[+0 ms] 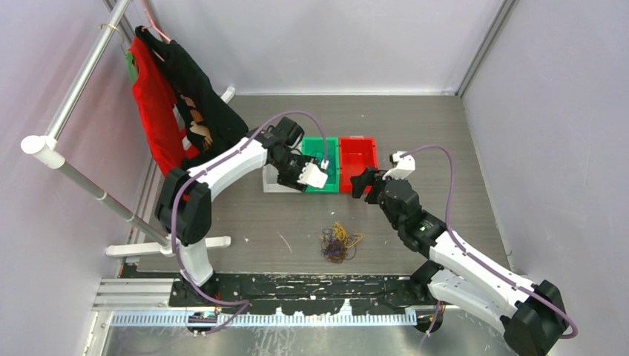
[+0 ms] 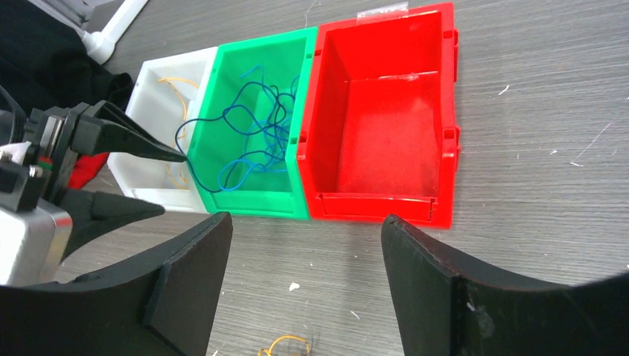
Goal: Untangle the cables
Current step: Place the cable in the bin.
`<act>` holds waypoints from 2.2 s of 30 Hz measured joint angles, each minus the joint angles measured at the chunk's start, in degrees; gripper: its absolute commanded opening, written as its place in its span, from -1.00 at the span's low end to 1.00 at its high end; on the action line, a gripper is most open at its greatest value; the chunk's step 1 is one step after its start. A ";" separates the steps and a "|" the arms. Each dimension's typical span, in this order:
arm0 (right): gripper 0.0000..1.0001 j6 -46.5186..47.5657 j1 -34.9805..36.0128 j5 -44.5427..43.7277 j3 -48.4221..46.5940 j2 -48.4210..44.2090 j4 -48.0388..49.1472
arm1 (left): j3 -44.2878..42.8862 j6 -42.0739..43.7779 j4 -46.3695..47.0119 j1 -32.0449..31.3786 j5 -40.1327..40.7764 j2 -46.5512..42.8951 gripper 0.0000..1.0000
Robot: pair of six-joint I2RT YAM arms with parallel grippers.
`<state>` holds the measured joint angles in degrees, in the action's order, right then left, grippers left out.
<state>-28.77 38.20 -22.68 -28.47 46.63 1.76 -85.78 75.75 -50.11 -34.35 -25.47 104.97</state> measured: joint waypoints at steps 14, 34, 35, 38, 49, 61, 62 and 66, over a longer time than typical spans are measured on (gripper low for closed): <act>0.49 -1.27 -1.68 1.36 0.00 0.66 1.27 | 0.48 12.00 4.26 -1.64 2.16 -0.20 -0.42; 0.40 -2.89 -3.45 2.45 0.02 -0.24 1.25 | -13.53 20.70 -11.58 -1.66 5.99 5.40 -0.37; 0.40 -2.93 -3.45 2.47 0.02 -0.24 1.27 | -13.53 21.46 -12.22 -1.66 6.05 5.40 -0.36; 0.40 -3.10 -3.45 2.56 0.07 -0.26 1.25 | -13.09 23.69 -13.35 -1.66 6.64 5.40 -0.36; 0.35 -3.96 -3.54 3.30 0.22 -0.85 1.29 | -4.17 26.47 0.00 -2.03 10.14 4.79 -0.51; 0.29 -5.16 -3.54 3.82 1.16 -0.85 1.68 | -4.17 26.25 1.36 -2.03 10.47 4.79 -0.88; 0.29 -5.27 -3.54 3.85 1.16 -0.85 1.66 | -4.39 26.23 0.92 -2.05 10.45 4.79 -0.89; 0.27 -5.53 -3.54 3.89 1.18 -0.85 1.68 | -4.76 26.25 0.26 -2.08 10.34 4.79 -0.93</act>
<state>-34.30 34.65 -18.79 -27.29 45.78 3.44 -90.54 102.00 -49.84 -36.42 -15.14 109.75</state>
